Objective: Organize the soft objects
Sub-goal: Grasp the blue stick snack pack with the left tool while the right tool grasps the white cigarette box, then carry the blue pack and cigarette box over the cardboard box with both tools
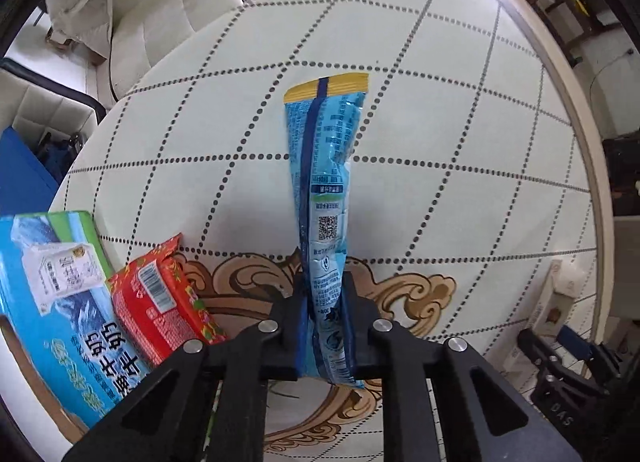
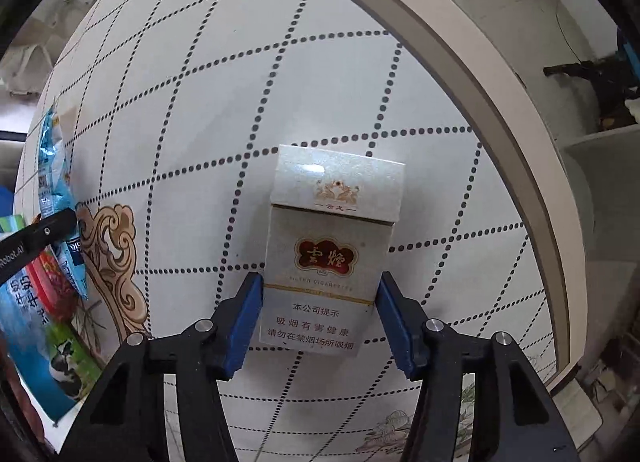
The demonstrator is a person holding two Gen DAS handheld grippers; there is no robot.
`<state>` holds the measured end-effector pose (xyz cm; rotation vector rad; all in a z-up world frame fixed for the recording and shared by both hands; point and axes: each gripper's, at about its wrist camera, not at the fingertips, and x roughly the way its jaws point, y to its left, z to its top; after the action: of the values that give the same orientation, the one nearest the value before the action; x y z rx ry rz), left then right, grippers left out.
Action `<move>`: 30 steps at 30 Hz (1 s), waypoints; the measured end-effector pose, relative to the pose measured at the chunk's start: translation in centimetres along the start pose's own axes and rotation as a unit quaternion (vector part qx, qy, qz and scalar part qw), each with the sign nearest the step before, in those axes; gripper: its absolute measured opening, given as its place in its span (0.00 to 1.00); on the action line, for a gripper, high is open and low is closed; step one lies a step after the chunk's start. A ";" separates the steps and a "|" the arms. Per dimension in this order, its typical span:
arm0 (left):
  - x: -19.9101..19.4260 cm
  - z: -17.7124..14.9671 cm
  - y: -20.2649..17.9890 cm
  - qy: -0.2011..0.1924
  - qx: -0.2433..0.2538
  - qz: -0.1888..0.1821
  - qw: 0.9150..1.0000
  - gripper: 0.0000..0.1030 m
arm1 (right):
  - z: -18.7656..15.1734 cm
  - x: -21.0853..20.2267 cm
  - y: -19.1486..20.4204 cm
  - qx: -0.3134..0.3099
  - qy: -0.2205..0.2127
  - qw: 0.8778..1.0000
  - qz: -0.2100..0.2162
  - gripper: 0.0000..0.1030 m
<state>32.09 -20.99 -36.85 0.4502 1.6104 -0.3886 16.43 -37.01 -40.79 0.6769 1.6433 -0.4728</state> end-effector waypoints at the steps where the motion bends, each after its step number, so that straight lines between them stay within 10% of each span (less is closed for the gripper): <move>1: -0.4 -0.4 0.1 -0.006 -0.005 -0.005 1.000 0.12 | -0.4 -0.1 -0.1 -0.002 0.001 1.000 0.006 0.58; 18: -16.9 -13.4 8.0 -0.146 -0.103 -0.103 0.979 0.12 | -10.1 -15.0 9.7 -0.184 -0.077 0.974 0.105 0.57; 30: -18.9 -21.7 25.7 -0.162 -0.201 -0.040 0.965 0.12 | -16.5 -17.9 27.1 -0.327 -0.053 0.931 0.151 0.57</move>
<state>27.66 11.01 -15.71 0.0082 1.3446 -0.1750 23.87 -9.19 -18.49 0.3758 1.4376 0.2604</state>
